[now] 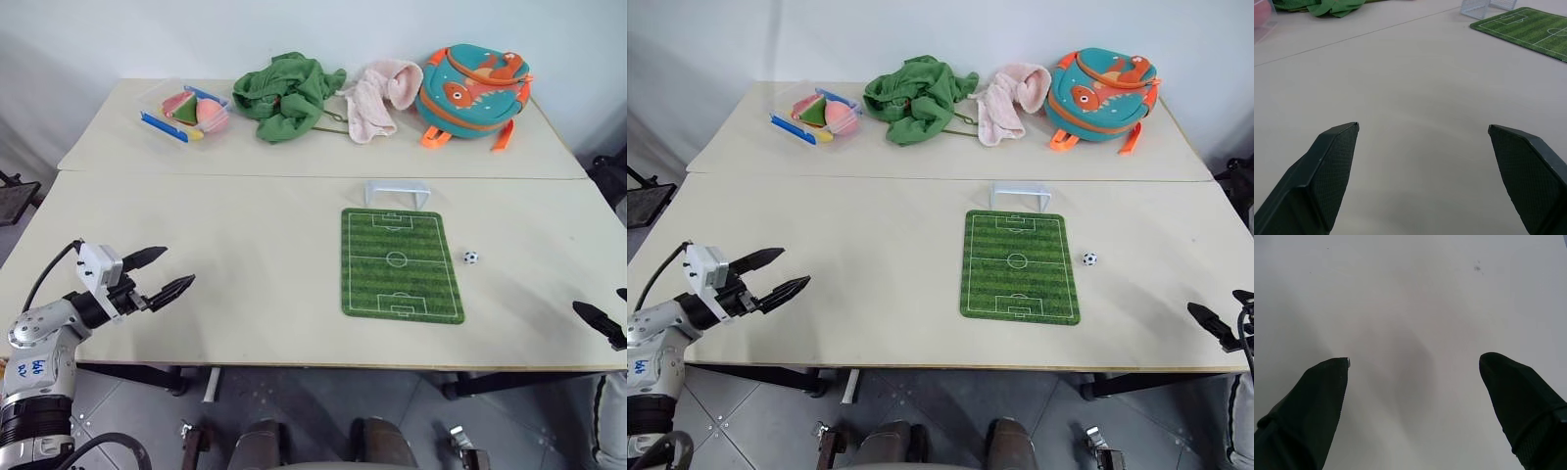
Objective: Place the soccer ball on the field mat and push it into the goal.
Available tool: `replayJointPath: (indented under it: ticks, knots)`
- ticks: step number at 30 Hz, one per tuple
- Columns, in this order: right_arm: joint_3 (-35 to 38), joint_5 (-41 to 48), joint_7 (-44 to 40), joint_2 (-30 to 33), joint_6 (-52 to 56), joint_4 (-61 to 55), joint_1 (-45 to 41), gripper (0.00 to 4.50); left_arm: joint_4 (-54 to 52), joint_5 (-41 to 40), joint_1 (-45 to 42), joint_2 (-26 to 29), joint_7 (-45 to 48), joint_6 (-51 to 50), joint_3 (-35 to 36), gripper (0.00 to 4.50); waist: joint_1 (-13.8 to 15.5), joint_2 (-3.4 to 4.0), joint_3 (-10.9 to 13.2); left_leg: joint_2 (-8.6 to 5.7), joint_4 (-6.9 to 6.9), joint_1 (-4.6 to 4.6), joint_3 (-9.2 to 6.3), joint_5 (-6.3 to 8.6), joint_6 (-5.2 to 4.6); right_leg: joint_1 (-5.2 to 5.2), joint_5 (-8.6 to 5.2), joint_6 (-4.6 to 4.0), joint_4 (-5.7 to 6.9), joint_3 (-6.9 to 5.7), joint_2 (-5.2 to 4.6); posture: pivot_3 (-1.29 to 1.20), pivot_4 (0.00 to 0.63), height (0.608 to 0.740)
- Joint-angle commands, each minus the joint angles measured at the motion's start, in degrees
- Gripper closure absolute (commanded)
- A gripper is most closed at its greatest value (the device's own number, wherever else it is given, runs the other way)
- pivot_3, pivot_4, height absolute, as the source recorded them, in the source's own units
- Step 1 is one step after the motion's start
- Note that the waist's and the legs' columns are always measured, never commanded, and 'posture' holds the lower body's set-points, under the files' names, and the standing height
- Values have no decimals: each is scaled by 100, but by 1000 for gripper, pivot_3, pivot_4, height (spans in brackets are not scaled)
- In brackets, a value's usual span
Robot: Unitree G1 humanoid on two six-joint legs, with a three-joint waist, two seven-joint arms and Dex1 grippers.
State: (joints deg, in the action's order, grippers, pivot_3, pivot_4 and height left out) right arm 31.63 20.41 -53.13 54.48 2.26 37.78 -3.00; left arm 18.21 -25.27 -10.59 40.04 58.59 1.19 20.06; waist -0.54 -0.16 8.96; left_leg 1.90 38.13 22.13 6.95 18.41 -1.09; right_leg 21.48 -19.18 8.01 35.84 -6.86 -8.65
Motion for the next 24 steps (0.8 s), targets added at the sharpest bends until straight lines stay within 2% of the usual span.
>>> replayJointPath:
  ticks: [1, 9, 15, 19, 24]
  knots:
    - [115, 91, -4, 40, -8, -163, -7, 25, -178, -36, -30, 22, 5, 14, 20, 0, 0, 0, 0, 0, 0, 0, 0, 0, 0, 0, 0, 0, 0, 0, 0, 0, 150, 740]
    - [146, 151, 72, 4, 127, -342, -29, 25, -361, -143, -136, -50, -150, -400, -14, 0, 7, 0, 0, 1, 0, 0, 0, 0, 0, 0, 0, 0, 1, 1, 0, 0, 150, 740]
    - [30, 224, 7, 25, 352, -890, -179, 25, -590, -179, -281, -115, -126, -673, -149, 0, 23, 0, 0, -1, 2, 0, 0, 0, 0, 0, 0, 0, 1, 1, 0, 0, 150, 740]
    - [-195, 289, -57, 58, 788, -1295, -546, 25, -777, -133, -465, -211, -33, -779, -425, 0, 16, 0, 0, -1, 4, 0, 0, 0, 0, 0, 0, 0, 3, 1, 2, 0, 150, 740]
    - [-829, 199, -137, -32, 1285, -1511, -1259, 25, -1165, -167, -732, -569, 79, -878, -895, 0, 31, 0, 0, -5, 8, 2, -3, 0, 0, 0, 0, 0, 6, 0, 2, 0, 150, 740]
